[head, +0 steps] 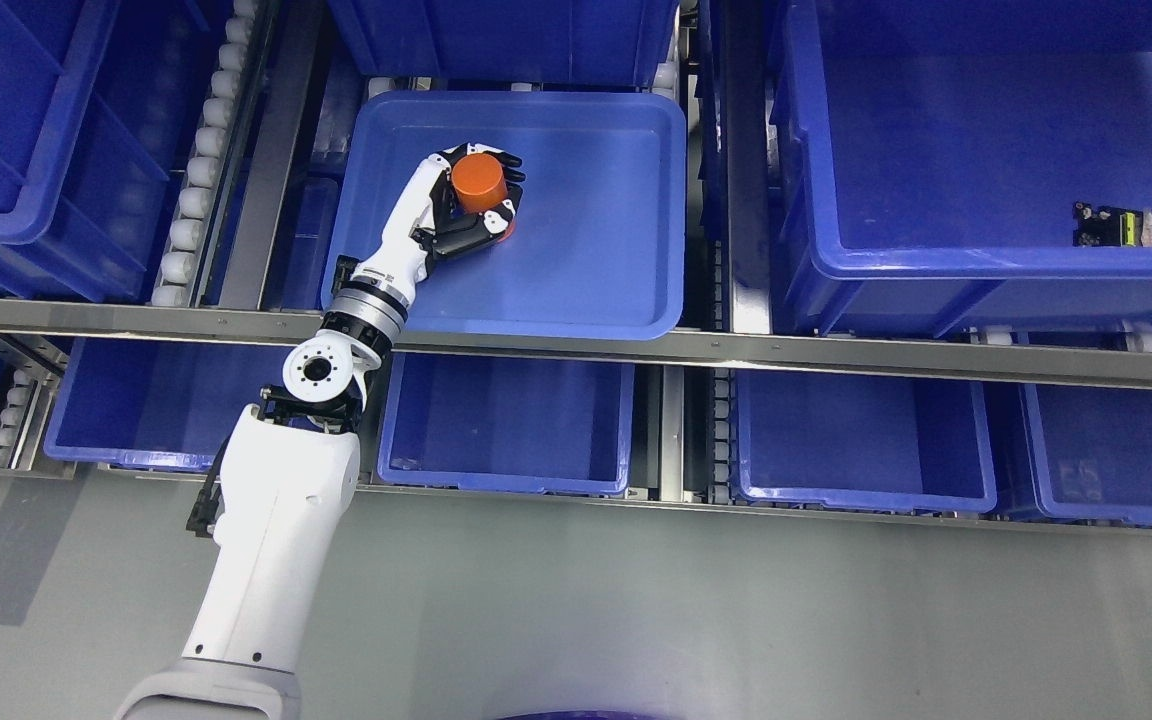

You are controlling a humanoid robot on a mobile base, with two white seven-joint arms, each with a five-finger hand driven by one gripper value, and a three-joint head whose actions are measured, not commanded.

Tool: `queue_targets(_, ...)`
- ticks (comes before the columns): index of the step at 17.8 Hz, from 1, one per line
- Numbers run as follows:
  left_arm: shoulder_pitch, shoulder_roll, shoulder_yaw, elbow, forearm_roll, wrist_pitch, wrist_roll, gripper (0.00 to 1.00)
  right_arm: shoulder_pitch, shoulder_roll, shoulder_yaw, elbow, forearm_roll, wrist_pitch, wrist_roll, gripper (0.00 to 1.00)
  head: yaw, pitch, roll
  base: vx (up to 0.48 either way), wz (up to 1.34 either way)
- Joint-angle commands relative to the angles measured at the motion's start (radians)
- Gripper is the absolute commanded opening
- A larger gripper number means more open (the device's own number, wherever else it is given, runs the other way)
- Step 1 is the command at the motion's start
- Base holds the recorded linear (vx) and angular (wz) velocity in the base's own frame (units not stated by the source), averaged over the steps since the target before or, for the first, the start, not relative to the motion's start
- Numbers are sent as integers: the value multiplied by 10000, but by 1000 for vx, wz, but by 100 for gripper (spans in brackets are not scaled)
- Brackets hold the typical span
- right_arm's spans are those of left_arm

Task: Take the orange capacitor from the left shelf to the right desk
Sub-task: 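Lift the orange capacitor with the left hand up out of the bin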

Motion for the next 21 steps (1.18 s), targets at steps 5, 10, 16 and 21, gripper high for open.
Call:
queue_targets(5,-156,171,429,95,274,-1163,29,1,230,-175,-107,-175,60,-6,-1,100,0,0,0,0,0)
queue_targets(10,-663,171,430,-1543,1025,-1532,29,0,230,-175,-107,-175,60,-6,-1,100,0,0,0,0,0)
queue_targets(16,-419,171,460,-2329,1165,-2713,44,1,230,-175,-107,-175,60,-6,-1,100,0,0,0,0,0)
queue_targets(21,-66,171,537,-2375,1180,-3404,90,1,230,-175,-107,-175,60,-6,-1,100,0,0,0,0,0)
